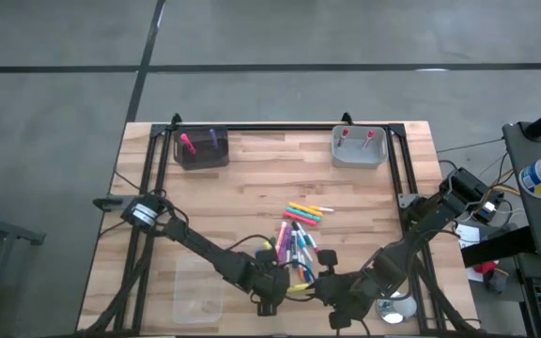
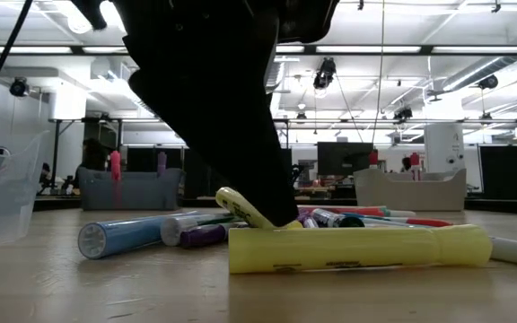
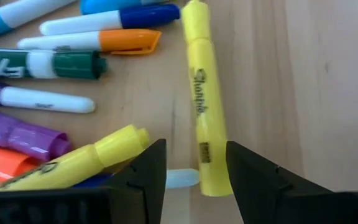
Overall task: Pick & Place Markers
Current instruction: Put the yellow highlighter pen into the black bin
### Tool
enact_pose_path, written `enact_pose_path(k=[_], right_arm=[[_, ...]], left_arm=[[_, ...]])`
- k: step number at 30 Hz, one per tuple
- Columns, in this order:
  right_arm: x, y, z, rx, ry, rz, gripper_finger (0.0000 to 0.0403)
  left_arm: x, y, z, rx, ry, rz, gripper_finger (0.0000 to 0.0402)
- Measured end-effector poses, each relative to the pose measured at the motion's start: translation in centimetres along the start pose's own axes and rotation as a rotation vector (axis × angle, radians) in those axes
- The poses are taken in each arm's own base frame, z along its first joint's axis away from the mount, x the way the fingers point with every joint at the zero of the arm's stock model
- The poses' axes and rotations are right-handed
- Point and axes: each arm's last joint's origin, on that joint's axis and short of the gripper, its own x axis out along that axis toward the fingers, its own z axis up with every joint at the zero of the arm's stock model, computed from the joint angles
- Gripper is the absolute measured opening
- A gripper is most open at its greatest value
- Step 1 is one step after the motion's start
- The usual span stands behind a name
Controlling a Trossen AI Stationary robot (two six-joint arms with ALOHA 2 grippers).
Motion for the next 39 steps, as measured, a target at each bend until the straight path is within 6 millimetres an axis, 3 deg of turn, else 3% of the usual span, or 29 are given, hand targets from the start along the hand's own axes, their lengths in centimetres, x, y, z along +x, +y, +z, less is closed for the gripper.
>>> enact_pose_path(k=[23,39], right_arm=[[0.0,-0.1,0.0,-0.001,-0.010,-0.024,0.0059],[-0.6,-0.2,0.3,-0.003,-0.018,-0.016,0.0059]], left_arm=[[1.2,0.1,-1.5,0.016,0.020,-0.007,0.0156],[1.1,0.2,-1.3,0.048,0.015,-0.001,0.0060]])
